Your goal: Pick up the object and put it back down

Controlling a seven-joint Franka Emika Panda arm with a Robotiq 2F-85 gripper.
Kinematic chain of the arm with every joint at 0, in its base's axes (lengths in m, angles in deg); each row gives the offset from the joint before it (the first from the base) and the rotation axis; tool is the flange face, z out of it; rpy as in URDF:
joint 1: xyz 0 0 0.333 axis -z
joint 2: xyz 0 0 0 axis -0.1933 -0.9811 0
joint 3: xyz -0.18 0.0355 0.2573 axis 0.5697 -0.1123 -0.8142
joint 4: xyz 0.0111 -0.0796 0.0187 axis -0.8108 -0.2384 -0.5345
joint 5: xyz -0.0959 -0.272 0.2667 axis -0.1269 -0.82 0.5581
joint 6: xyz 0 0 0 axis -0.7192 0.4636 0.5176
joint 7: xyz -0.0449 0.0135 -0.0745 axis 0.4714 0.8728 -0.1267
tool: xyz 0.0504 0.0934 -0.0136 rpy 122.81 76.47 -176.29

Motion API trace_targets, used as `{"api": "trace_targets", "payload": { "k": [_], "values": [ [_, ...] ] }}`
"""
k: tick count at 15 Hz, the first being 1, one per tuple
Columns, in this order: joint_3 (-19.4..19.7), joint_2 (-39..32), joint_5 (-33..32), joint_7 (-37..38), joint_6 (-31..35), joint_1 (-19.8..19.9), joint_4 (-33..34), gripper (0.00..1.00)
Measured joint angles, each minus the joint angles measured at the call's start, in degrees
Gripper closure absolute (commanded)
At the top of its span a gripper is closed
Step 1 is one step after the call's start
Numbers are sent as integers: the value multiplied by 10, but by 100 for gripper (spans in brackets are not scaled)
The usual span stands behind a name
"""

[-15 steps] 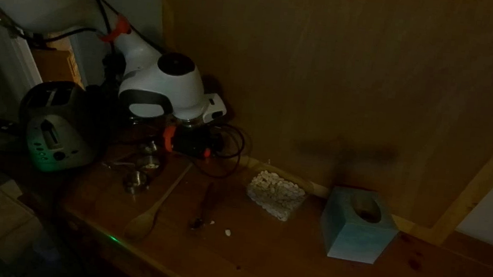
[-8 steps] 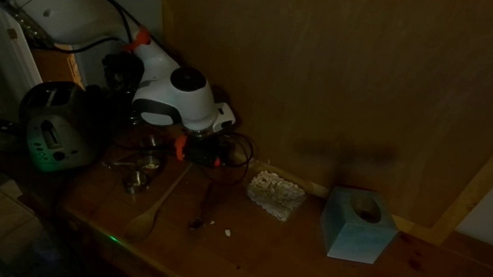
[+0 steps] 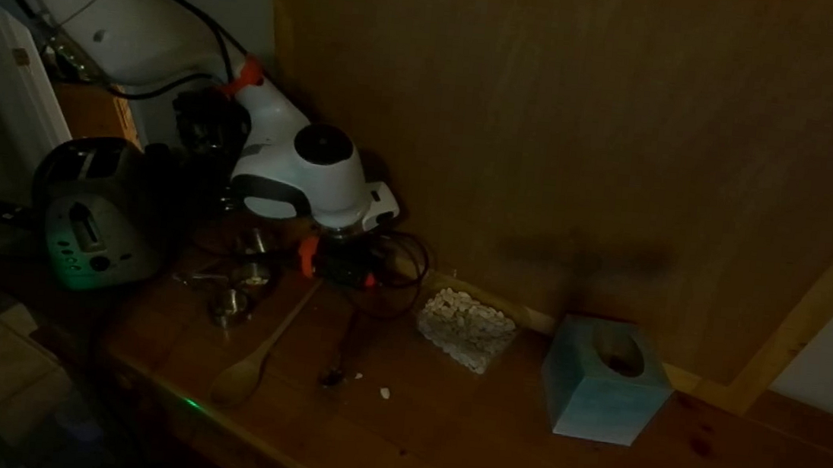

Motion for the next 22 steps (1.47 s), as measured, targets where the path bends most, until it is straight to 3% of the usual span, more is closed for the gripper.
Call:
{"api": "trace_targets", "payload": {
  "k": [2, 7, 11, 14, 19, 22],
  "values": [
    [-1, 0, 0, -1, 0, 0, 1, 100],
    [1, 0, -3, 0, 6, -1, 3, 96],
    [23, 3, -28, 26, 30, -8, 5, 96],
    [59, 7, -126, 132, 45, -22, -2, 95],
    [192, 8, -270, 332, 31, -131, -14, 94],
    [152, 22, -349, 417, 20, -102, -14, 94]
  ]
}}
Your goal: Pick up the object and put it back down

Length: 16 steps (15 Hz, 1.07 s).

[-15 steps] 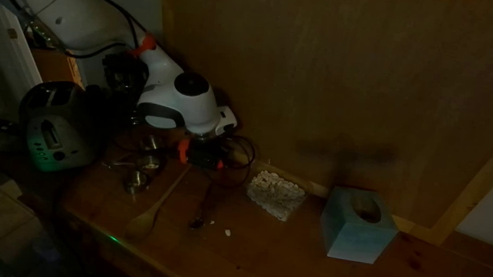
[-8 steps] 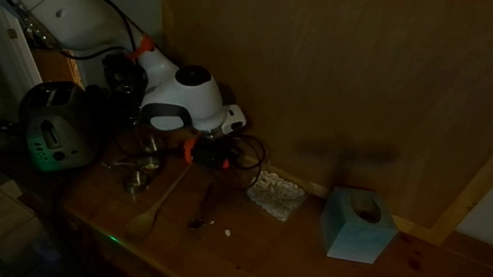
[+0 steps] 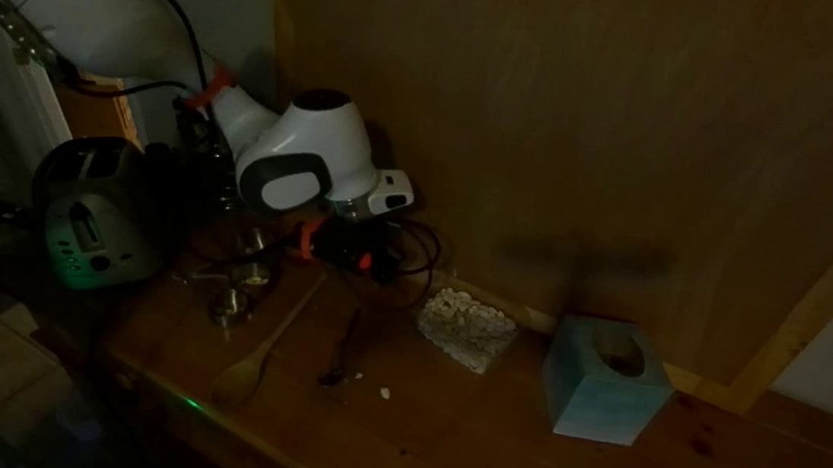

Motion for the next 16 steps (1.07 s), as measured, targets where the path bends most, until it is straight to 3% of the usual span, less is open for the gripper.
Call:
{"api": "trace_targets", "payload": {
  "k": [5, 8, 13, 16],
  "values": [
    [-23, 9, -18, 11, -2, 27, 0, 95],
    [-59, 8, -108, 84, 5, 78, 2, 95],
    [-53, 9, -239, 191, -11, 112, 13, 95],
    [-40, 12, -306, 251, -64, 114, 25, 95]
  ]
}}
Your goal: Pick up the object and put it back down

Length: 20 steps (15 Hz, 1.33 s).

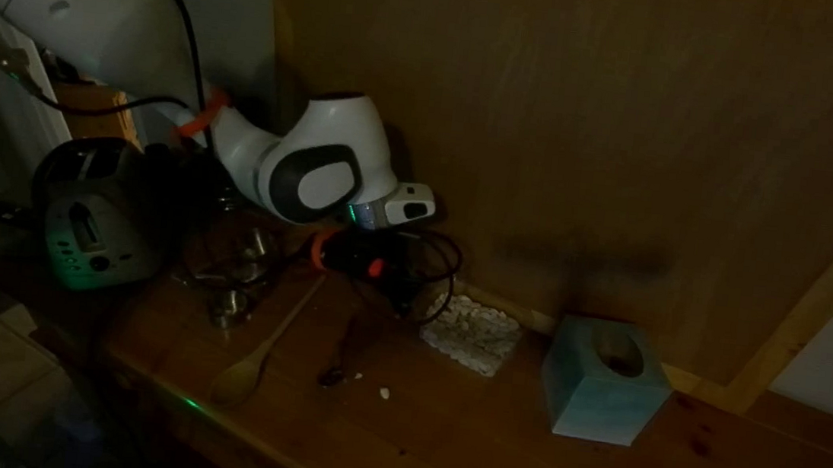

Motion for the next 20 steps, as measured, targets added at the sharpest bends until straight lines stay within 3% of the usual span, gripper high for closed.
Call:
{"api": "trace_targets", "payload": {
  "k": [9, 20],
  "values": [
    [-29, 32, -24, 22, -188, 23, 13, 95],
    [-48, 25, -24, -40, -263, 65, 13, 92]
  ]
}}
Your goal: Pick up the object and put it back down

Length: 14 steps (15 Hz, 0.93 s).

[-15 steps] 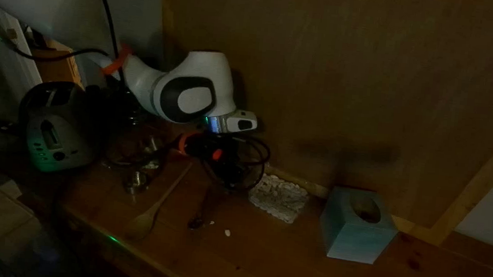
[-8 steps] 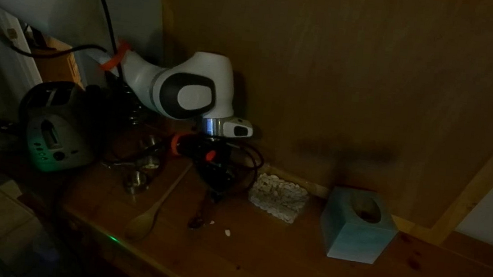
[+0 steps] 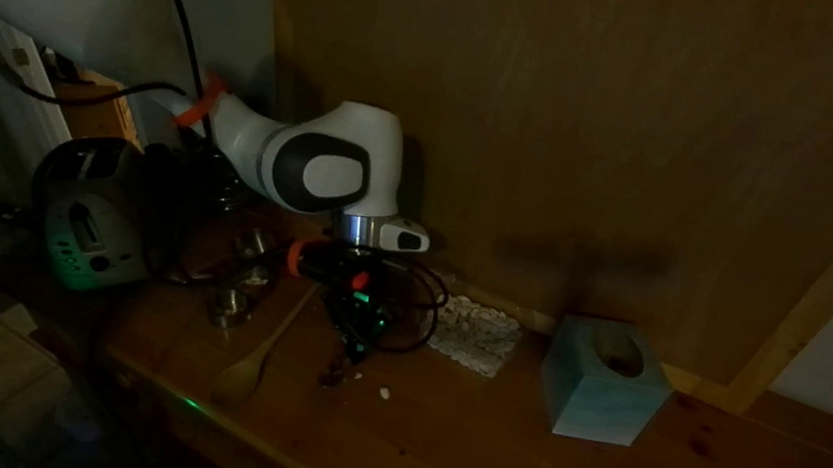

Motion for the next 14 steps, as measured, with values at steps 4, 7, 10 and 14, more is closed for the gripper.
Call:
{"api": "trace_targets", "payload": {
  "k": [4, 7, 10, 14],
  "values": [
    [-7, 0, 0, -15, -37, 5, 0, 90],
    [-13, -2, 1, -20, -48, 8, 0, 93],
    [-16, -8, 1, -21, -48, 10, 0, 95],
    [-20, -15, 2, -23, -49, 13, 0, 93]
  ]
}}
